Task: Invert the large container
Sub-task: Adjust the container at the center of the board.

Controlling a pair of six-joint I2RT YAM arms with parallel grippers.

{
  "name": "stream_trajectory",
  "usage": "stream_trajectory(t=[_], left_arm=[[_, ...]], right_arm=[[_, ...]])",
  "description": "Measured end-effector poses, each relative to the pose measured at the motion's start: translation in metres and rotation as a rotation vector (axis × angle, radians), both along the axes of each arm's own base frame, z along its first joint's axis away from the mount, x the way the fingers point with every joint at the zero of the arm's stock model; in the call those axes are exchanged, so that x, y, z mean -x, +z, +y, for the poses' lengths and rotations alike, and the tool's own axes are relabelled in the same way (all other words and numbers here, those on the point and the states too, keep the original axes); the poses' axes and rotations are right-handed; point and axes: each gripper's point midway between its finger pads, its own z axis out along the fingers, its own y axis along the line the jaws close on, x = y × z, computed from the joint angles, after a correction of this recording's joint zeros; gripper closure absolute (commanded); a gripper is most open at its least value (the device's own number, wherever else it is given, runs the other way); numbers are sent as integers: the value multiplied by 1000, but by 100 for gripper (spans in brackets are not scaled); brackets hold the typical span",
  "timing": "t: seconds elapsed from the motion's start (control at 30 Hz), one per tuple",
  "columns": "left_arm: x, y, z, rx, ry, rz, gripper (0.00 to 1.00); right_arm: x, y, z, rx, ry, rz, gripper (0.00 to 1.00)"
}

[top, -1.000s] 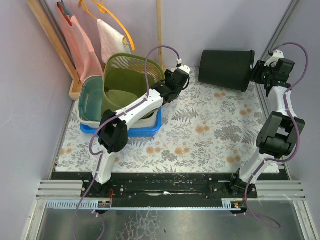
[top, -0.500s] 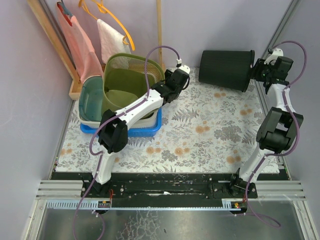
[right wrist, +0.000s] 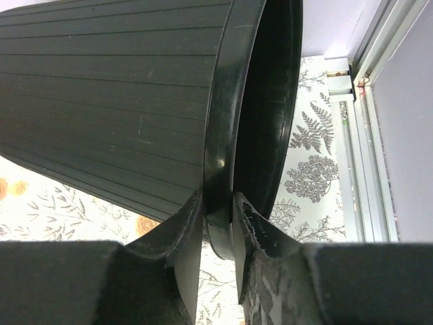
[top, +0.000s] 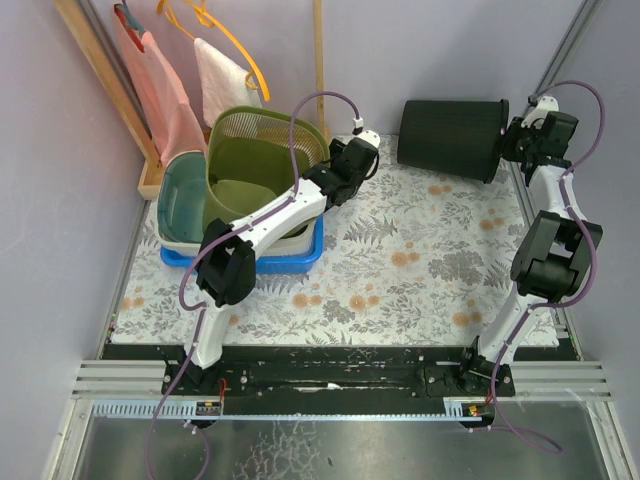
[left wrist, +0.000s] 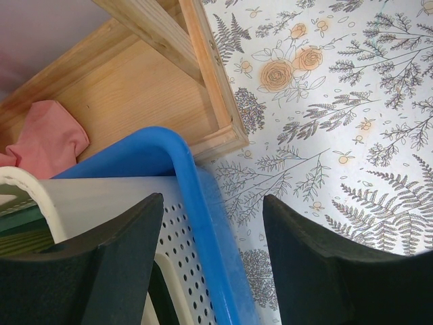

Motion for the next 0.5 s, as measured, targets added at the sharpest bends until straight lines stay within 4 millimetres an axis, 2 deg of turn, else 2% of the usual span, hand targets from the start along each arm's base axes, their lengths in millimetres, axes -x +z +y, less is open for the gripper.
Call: stream_trajectory(t=[0.2, 0.33, 0.37, 0.5], left_arm=[[-1, -1, -1, 3, 0, -4, 40], [-1, -1, -1, 4, 0, -5, 40], [-1, -1, -1, 4, 0, -5, 40], [-1, -2, -1, 4, 0, -5, 40]], right_arm=[[-2, 2, 0, 11, -6, -6, 81], [-2, 2, 0, 13, -9, -7, 98], [-2, 2, 0, 12, -9, -7, 100], [-3, 1, 0, 3, -10, -8, 100]])
